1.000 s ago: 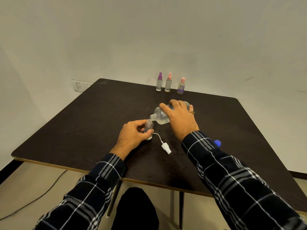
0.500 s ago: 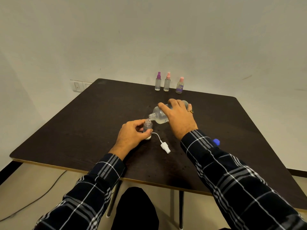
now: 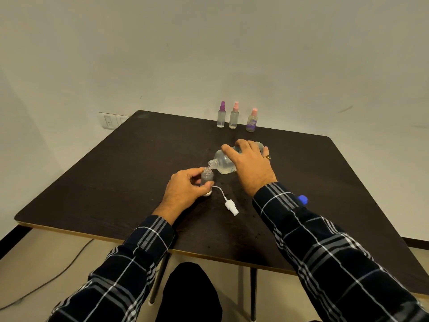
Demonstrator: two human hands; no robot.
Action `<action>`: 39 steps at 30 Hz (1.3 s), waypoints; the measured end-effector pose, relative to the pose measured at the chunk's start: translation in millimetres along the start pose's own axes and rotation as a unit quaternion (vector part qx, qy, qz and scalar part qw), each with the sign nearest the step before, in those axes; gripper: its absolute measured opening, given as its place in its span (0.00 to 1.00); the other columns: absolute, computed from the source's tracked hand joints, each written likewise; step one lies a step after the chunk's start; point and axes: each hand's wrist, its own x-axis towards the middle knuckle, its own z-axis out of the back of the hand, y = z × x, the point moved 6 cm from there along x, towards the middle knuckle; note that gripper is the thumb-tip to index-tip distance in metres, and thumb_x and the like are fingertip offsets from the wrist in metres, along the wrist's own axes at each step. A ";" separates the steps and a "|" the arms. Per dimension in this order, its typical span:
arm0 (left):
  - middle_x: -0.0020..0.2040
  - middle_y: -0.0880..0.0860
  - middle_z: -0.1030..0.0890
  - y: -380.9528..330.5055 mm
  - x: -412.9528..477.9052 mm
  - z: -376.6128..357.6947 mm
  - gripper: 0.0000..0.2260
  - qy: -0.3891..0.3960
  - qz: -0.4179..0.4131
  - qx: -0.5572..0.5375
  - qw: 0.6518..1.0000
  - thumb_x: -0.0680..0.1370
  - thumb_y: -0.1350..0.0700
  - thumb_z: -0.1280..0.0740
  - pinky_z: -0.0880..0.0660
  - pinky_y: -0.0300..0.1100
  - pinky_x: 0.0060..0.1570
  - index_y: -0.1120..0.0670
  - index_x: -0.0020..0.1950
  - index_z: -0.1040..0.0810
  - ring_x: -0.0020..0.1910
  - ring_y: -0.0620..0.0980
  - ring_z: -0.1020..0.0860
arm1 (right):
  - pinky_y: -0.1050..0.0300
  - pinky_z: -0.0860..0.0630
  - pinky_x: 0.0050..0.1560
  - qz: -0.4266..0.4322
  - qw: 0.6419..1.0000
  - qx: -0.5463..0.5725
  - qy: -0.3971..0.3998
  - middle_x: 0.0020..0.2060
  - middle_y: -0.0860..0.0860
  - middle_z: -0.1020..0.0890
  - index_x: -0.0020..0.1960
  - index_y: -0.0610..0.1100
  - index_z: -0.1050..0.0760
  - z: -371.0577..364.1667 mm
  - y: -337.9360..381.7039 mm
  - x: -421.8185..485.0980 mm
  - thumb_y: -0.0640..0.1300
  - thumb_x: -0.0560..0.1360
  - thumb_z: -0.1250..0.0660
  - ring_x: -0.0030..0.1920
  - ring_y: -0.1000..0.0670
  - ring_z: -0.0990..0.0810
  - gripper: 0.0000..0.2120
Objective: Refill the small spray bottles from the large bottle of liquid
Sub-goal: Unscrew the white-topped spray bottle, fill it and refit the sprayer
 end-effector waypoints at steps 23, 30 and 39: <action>0.46 0.39 0.16 -1.0 -0.3 1.4 0.19 -0.010 -0.006 0.004 1.000 0.73 0.50 0.23 0.23 0.34 0.50 0.43 0.64 0.18 0.46 0.36 0.19 | 0.44 0.26 0.66 -0.109 0.956 0.269 -0.040 0.66 0.46 0.29 0.73 0.53 0.35 -24.4 -20.4 -11.5 0.43 0.71 0.23 0.66 0.43 0.29 0.36; 0.44 0.38 0.18 -3.1 -1.5 2.7 0.21 -0.016 0.002 0.017 1.000 0.74 0.49 0.23 0.28 0.29 0.46 0.44 0.66 0.19 0.45 0.34 0.20 | 0.51 0.27 0.65 -0.194 0.864 0.457 -0.077 0.64 0.49 0.24 0.71 0.49 0.34 -34.0 -35.7 -16.3 0.45 0.70 0.22 0.65 0.48 0.26 0.34; 0.44 0.38 0.17 -3.0 -1.2 3.1 0.20 -0.021 -0.001 0.022 1.000 0.73 0.49 0.23 0.28 0.28 0.45 0.44 0.65 0.18 0.44 0.35 0.20 | 0.53 0.26 0.64 -0.271 0.828 0.489 -0.030 0.67 0.47 0.25 0.74 0.43 0.37 -45.9 -42.9 -27.6 0.47 0.71 0.22 0.66 0.47 0.25 0.37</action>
